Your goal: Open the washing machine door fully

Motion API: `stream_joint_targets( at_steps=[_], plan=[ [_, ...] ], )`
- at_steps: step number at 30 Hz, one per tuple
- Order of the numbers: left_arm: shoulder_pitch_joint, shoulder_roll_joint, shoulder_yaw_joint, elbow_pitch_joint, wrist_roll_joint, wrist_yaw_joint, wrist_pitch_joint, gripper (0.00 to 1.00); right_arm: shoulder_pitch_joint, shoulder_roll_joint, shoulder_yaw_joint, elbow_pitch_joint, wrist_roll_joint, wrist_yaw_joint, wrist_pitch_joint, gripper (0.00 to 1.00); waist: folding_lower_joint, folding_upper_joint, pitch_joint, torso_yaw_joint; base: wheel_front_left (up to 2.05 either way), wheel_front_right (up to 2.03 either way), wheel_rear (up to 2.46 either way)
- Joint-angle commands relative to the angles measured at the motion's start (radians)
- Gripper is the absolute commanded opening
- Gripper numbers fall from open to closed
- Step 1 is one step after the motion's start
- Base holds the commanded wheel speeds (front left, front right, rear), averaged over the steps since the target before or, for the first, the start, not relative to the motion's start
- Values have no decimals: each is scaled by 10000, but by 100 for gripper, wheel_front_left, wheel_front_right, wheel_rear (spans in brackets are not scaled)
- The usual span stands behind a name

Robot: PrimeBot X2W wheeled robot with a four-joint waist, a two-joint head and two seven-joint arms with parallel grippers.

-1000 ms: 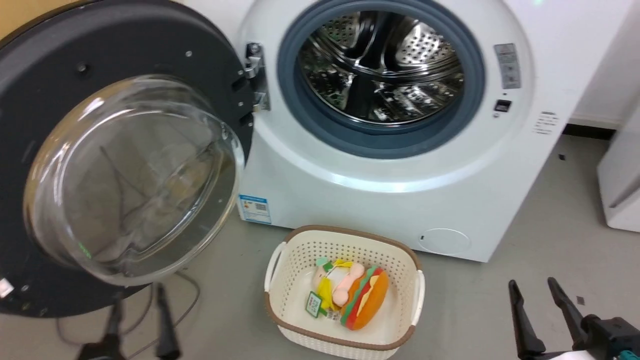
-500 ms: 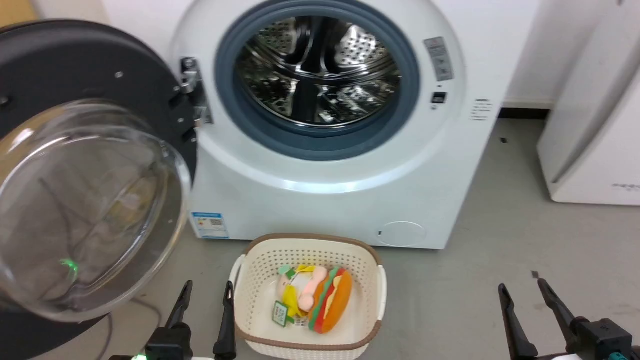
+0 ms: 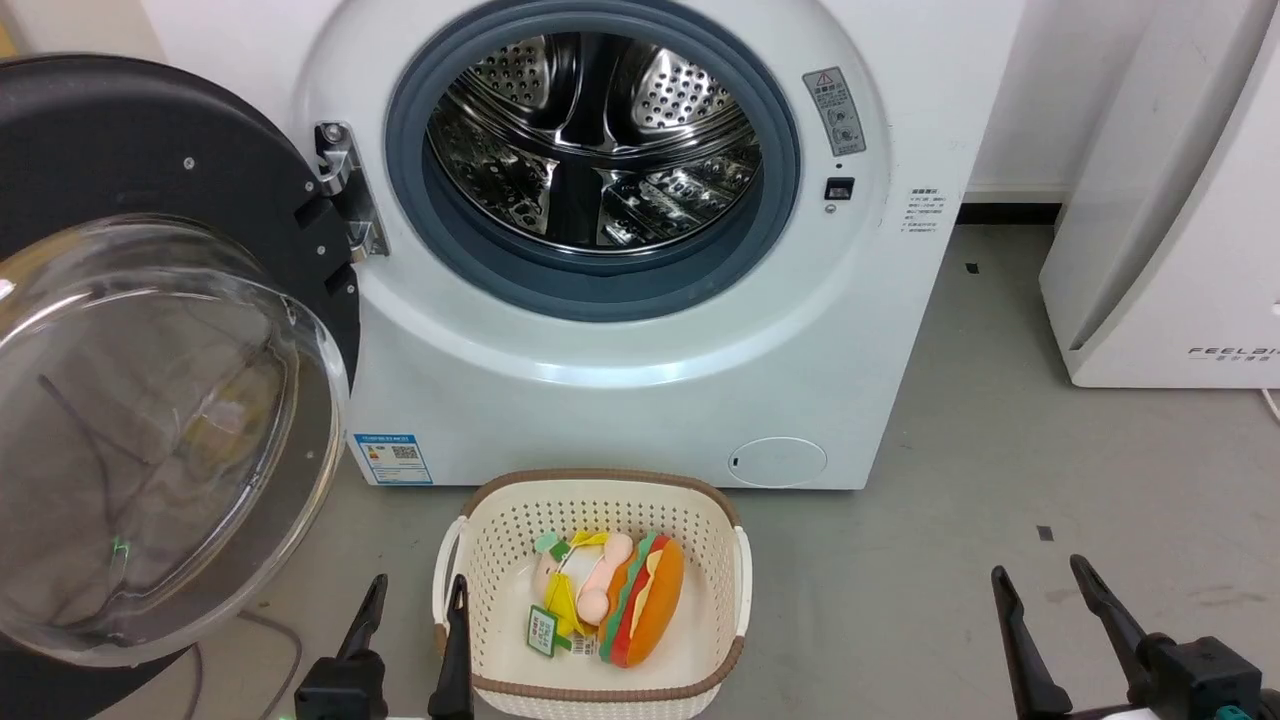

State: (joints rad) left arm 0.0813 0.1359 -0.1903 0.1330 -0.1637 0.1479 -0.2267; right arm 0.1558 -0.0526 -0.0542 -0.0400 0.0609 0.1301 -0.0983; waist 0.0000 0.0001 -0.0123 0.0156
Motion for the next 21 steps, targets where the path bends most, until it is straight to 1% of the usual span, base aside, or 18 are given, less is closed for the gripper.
stream_joint_targets(
  at_steps=[1,2,21],
  plan=[
    [-67,-26,-1,6,-125,-3,-60,100,88,24,0,8,-7,6,-39,100,0,-1,-1,-3,0,0,0],
    [0,-16,5,-4,-131,-12,-28,0,-1,0,-7,2,0,0,-1,0,0,-1,0,-4,0,0,0],
    [-122,-139,290,-202,128,-233,321,0,-240,2,75,62,-92,1,150,0,0,-1,18,-28,0,0,0]
  ],
)
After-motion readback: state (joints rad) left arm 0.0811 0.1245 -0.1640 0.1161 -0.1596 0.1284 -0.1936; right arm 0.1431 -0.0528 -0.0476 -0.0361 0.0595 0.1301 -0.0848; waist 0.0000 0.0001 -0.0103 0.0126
